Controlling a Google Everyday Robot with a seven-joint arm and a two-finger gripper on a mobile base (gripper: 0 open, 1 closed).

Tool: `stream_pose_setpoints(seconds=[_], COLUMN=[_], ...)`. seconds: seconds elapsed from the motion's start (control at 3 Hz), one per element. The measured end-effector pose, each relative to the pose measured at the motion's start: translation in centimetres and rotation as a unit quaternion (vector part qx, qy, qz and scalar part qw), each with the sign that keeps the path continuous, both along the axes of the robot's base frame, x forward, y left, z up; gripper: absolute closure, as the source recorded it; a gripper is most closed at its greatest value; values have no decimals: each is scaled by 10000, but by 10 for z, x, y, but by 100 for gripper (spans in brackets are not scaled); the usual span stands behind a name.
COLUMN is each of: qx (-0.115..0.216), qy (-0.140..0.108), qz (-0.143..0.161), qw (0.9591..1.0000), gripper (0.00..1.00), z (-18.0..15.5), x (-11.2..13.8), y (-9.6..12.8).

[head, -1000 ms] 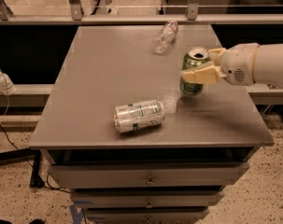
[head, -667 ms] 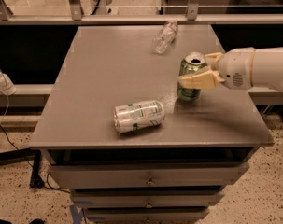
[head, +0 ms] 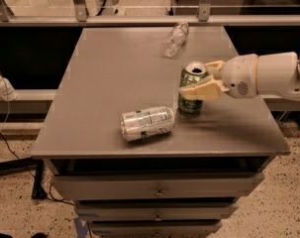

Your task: Move green can near 7up can

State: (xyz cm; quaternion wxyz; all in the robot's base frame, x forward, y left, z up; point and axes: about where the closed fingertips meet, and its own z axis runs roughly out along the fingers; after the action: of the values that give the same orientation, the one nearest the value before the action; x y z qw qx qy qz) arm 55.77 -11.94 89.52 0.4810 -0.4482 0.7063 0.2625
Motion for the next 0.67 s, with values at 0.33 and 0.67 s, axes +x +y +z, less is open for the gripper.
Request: stream_pose_setpoints(seconds=[0.33,0.67], qx=[1,-4], qy=[29,59], qz=[171,337], qw=[9999,9994], gripper=[59,36], z=[-2,-2], x=[-6,-13], y=[6,10])
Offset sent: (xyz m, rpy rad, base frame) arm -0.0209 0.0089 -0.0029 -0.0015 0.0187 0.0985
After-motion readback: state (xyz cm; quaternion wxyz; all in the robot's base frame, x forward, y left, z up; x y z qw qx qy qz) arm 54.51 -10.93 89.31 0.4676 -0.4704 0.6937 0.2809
